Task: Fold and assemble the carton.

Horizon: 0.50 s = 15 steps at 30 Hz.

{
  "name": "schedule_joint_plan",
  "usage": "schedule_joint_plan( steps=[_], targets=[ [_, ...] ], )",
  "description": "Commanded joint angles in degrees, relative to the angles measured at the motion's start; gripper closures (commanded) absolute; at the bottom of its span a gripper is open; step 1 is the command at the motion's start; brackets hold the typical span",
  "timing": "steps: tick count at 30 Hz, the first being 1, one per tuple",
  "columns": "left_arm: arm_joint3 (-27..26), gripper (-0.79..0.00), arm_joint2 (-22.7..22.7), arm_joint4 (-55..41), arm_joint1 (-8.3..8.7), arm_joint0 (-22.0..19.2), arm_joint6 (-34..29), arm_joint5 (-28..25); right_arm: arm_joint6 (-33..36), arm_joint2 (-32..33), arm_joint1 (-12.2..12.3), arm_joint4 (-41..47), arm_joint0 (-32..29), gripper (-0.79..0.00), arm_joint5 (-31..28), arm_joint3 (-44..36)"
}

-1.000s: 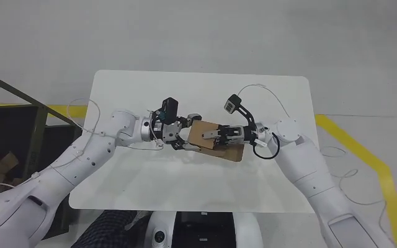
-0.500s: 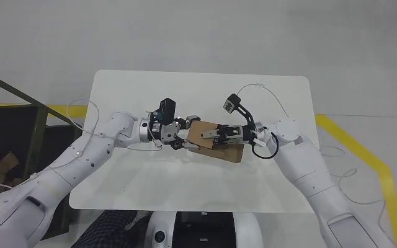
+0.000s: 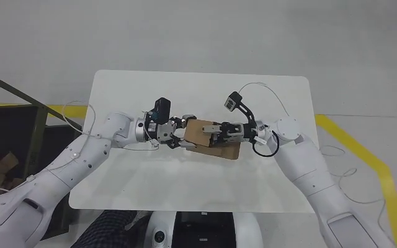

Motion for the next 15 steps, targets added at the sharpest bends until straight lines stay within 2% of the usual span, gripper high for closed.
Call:
schedule_joint_plan(
  steps=[1,7,10,11,12,13,15],
  targets=[
    [0.18,-0.388,-0.66,0.11,0.13,0.38,0.36,0.00,-0.04,0.47,0.12,-0.06,-0.06,-0.363,0.05,0.01],
    [0.79,-0.394,-2.86,0.85,0.52,1.68,1.00,0.00,-0.57,2.61,0.84,-1.62,-0.59,-0.326,0.80,-1.26],
    [1.06,-0.391,-4.23,1.43,0.71,2.41,1.21,0.00,-1.42,4.44,1.50,-3.29,-1.23,-0.262,1.48,-2.60],
    [1.15,-0.391,-4.68,1.58,0.78,2.68,1.28,0.00,-1.79,5.17,1.76,-3.96,-1.51,-0.194,1.91,-3.02],
    [1.19,-0.391,-5.16,1.83,0.85,2.90,1.28,0.00,-2.19,5.90,2.02,-4.74,-1.79,-0.046,2.39,-3.51],
    [1.21,-0.391,-5.61,1.85,0.91,3.19,1.41,0.00,-2.69,6.60,2.31,-5.81,-2.07,0.000,2.93,-4.06],
    [1.18,-0.391,-6.58,2.10,1.03,3.68,1.49,0.02,-3.50,7.79,2.87,-8.43,-2.69,0.000,4.11,-5.85]
  ],
)
